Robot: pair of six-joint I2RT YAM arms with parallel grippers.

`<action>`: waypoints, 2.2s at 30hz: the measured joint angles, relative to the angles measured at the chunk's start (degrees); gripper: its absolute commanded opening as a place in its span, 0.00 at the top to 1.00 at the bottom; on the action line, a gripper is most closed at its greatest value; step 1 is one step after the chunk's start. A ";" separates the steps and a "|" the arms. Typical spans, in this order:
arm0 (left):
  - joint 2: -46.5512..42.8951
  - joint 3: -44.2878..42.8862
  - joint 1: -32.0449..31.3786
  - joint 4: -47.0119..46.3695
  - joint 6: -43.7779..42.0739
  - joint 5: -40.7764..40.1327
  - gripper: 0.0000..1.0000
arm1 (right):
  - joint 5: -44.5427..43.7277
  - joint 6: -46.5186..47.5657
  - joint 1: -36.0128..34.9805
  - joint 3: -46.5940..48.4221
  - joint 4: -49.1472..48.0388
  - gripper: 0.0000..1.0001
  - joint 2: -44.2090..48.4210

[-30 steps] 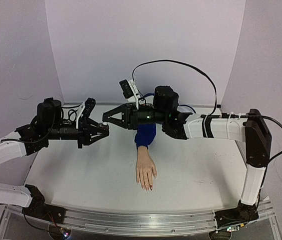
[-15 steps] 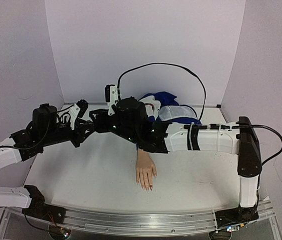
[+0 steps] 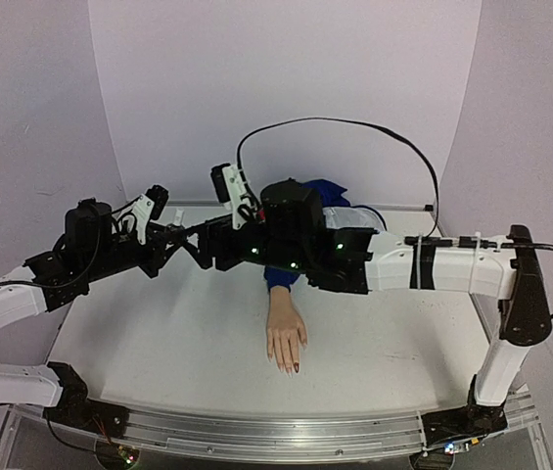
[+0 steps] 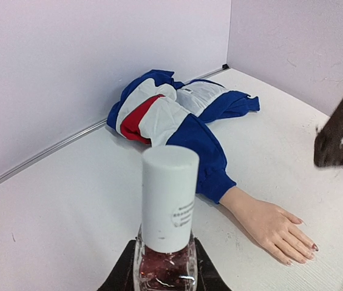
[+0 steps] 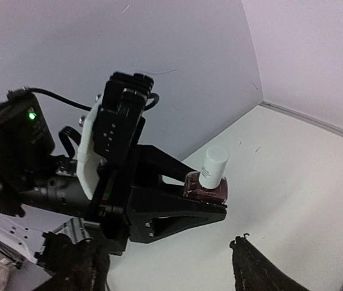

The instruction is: Paint the nails

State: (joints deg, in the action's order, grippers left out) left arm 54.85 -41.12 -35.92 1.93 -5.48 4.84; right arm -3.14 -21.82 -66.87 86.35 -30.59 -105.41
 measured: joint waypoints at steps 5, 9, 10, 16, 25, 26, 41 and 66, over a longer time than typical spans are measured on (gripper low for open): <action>1.16 0.00 -0.02 -0.52 1.03 1.84 1.00 | 9.86 1.49 6.03 -4.76 0.04 0.13 5.81; 1.90 -0.35 0.09 -0.55 1.07 11.34 1.00 | 19.91 1.31 12.28 -6.51 -0.39 0.13 6.40; 2.27 -0.61 0.09 -0.55 1.03 14.34 1.00 | 22.47 1.25 13.38 -7.06 -0.46 0.14 6.40; 7.72 -5.05 -0.04 -1.22 2.78 36.65 1.00 | 38.47 0.98 14.53 -8.52 -3.50 0.25 6.19; 9.75 -5.70 -0.15 -1.57 4.31 49.90 1.00 | 54.31 -0.72 14.10 -8.31 -10.19 0.55 3.15; 9.79 -5.70 -0.20 -1.57 4.33 50.66 1.00 | 55.12 -1.01 14.10 -8.09 -10.38 0.58 2.56; 10.58 -5.70 -0.68 -2.03 4.50 53.51 1.00 | 60.08 -4.76 14.10 -4.96 -15.87 0.89 -0.94; -1.01 0.31 -1.51 3.58 -0.68 7.72 1.00 | 2.99 -6.97 2.05 4.22 -8.20 1.00 -8.24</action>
State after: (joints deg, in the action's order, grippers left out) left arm 53.84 -40.82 -37.43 5.52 -6.15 12.56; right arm -0.14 -28.80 -64.82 90.56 -38.79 -113.65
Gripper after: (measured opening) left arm 0.219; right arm 0.149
